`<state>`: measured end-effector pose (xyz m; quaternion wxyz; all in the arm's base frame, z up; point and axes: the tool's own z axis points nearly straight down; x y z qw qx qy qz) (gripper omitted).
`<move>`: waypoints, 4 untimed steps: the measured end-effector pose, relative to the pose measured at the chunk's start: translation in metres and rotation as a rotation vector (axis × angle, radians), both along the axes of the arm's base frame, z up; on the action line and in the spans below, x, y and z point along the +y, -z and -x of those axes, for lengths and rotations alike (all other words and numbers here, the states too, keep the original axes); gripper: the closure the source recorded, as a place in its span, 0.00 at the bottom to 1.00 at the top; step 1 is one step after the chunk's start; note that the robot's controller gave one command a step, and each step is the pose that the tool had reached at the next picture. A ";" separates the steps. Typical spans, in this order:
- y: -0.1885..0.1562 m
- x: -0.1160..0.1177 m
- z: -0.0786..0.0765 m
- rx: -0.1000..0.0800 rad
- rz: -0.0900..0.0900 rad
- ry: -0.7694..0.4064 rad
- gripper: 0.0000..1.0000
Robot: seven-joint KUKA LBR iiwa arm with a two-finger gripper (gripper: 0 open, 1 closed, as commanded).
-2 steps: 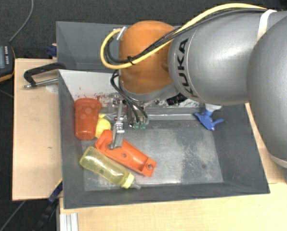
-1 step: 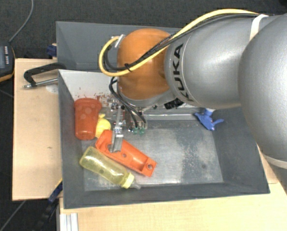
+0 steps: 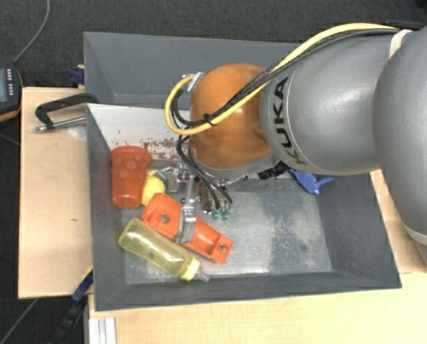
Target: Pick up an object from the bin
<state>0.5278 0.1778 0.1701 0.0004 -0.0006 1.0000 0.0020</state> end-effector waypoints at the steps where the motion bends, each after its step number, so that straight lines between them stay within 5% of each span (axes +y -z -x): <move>1: 0.046 -0.028 -0.008 -0.001 -0.002 0.022 0.00; 2: 0.083 -0.051 0.013 -0.001 -0.001 -0.025 0.00; 3: 0.096 -0.071 0.019 -0.004 -0.003 -0.112 1.00; 4: 0.096 -0.071 0.019 -0.005 -0.003 -0.112 1.00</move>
Offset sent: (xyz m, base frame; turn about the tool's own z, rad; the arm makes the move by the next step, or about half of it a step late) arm -0.0133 -0.0514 -0.0829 -0.0246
